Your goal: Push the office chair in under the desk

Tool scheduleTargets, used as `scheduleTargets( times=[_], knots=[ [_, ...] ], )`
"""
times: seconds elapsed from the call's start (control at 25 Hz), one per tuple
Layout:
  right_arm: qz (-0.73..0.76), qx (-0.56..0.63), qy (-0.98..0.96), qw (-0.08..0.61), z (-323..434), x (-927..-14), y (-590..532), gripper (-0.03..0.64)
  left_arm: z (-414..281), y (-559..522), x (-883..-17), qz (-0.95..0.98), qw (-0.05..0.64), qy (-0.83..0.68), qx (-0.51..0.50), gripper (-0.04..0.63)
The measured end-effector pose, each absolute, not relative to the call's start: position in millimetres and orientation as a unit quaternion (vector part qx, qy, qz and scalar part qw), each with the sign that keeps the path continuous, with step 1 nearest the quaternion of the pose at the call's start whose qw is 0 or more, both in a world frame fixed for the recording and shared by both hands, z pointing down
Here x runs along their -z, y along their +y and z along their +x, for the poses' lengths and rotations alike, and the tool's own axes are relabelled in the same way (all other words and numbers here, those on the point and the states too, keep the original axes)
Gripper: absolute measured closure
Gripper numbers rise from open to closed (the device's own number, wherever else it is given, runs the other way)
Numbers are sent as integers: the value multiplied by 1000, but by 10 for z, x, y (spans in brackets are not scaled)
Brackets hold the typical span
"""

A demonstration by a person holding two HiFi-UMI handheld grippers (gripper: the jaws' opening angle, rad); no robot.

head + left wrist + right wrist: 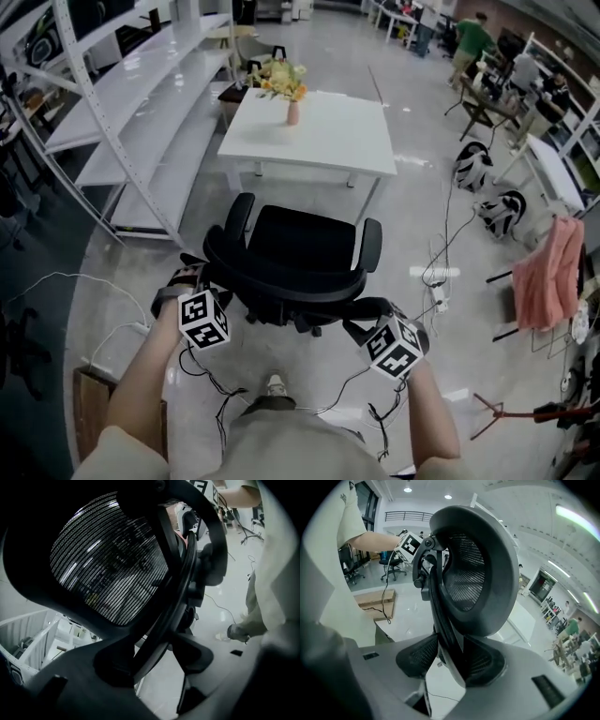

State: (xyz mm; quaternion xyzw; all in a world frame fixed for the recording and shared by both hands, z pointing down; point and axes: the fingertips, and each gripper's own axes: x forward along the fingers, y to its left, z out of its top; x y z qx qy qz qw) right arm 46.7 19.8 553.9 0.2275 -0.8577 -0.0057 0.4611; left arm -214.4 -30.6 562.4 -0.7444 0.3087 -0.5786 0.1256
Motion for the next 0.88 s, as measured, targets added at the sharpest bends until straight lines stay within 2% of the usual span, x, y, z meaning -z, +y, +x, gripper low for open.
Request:
scheduleTargets(
  times=[0.52,0.88],
  knots=[
    [229,-21,-846,481,534,-5604,-820,422,-2127,-1180,-5606,-767,141,338,527,330],
    [265,24,-837,478,562,-5632,-1467,397,-2085,-1795,-5615,-766,142,348,521,324]
  ],
)
